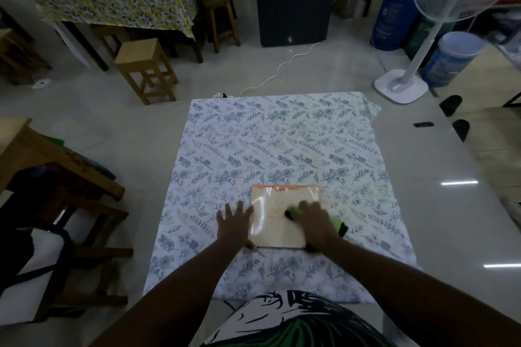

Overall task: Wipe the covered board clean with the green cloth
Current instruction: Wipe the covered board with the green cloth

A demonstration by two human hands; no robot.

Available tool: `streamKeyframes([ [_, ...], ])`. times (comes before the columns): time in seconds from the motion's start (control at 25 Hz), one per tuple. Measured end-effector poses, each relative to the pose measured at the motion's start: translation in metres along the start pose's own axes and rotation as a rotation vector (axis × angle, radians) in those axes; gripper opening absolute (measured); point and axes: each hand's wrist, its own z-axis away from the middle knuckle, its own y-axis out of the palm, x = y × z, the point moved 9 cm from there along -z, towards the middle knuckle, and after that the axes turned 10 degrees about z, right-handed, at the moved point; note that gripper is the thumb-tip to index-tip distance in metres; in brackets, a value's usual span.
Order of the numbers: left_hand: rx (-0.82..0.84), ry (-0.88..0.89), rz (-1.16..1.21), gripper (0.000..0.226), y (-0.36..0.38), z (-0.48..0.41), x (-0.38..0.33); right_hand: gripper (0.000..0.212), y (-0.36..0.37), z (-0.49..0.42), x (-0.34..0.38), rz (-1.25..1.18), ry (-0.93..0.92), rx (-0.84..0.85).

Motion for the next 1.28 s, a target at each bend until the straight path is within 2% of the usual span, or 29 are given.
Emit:
streamKeyframes([
  [0.08, 0.001, -0.001, 0.008, 0.126, 0.0, 0.0, 0.001, 0.065, 0.012, 0.047, 0.04, -0.046, -0.318, 0.014],
  [0.12, 0.003, 0.0, 0.008, 0.126, 0.0, 0.0, 0.001, 0.064, 0.014, 0.055, 0.044, -0.045, -0.407, 0.016],
  [0.16, -0.001, 0.003, 0.004, 0.126, 0.0, 0.0, 0.0, 0.06, 0.014, 0.046, 0.039, -0.01, -0.42, 0.003],
  [0.2, -0.003, 0.005, -0.01, 0.127, 0.0, 0.001, -0.001, 0.056, 0.01, 0.027, 0.028, 0.035, -0.35, -0.003],
  [0.32, -0.033, 0.015, -0.042, 0.125, -0.002, 0.003, -0.001, 0.058, -0.018, -0.03, -0.019, -0.031, 0.125, -0.038],
  [0.36, -0.039, 0.018, -0.037, 0.125, -0.001, 0.003, 0.0, 0.058, -0.018, -0.035, -0.017, -0.028, 0.168, -0.016],
  [0.4, -0.029, 0.019, -0.026, 0.125, -0.001, 0.003, 0.0, 0.054, -0.014, -0.031, -0.003, -0.025, 0.11, -0.011],
  [0.52, -0.012, 0.015, 0.015, 0.125, 0.002, 0.0, 0.003, 0.05, 0.004, 0.029, 0.058, 0.0, -0.349, -0.033],
  [0.6, -0.006, 0.019, 0.035, 0.125, 0.002, 0.0, 0.004, 0.052, 0.003, 0.04, 0.059, -0.025, -0.461, -0.039],
  [0.64, -0.01, 0.021, 0.036, 0.126, 0.002, 0.0, 0.003, 0.049, 0.002, 0.025, 0.051, 0.01, -0.421, -0.039],
  [0.76, -0.007, 0.024, 0.032, 0.125, 0.002, 0.0, 0.004, 0.053, -0.013, -0.035, 0.012, -0.035, 0.009, -0.034],
  [0.8, -0.014, 0.029, 0.041, 0.125, 0.003, -0.001, 0.005, 0.055, -0.017, -0.044, 0.011, -0.041, 0.084, -0.025],
  [0.84, -0.011, 0.032, 0.052, 0.126, 0.003, -0.001, 0.006, 0.054, -0.016, -0.048, 0.021, -0.031, 0.06, -0.01],
  [1.0, -0.001, 0.054, 0.068, 0.127, 0.009, -0.005, 0.011, 0.043, 0.003, 0.01, 0.083, 0.009, -0.42, -0.045],
  [1.08, -0.001, 0.065, 0.082, 0.127, 0.01, -0.006, 0.011, 0.045, 0.004, 0.009, 0.08, 0.02, -0.485, -0.054],
  [1.12, -0.005, 0.071, 0.084, 0.128, 0.01, -0.007, 0.011, 0.044, 0.001, -0.006, 0.073, 0.046, -0.441, -0.037],
  [1.24, -0.009, 0.076, 0.115, 0.13, 0.014, -0.009, 0.015, 0.051, -0.016, -0.058, 0.044, -0.006, -0.07, -0.005],
  [1.28, -0.011, 0.074, 0.128, 0.133, 0.016, -0.01, 0.017, 0.055, -0.018, -0.063, 0.045, -0.012, -0.011, 0.006],
])
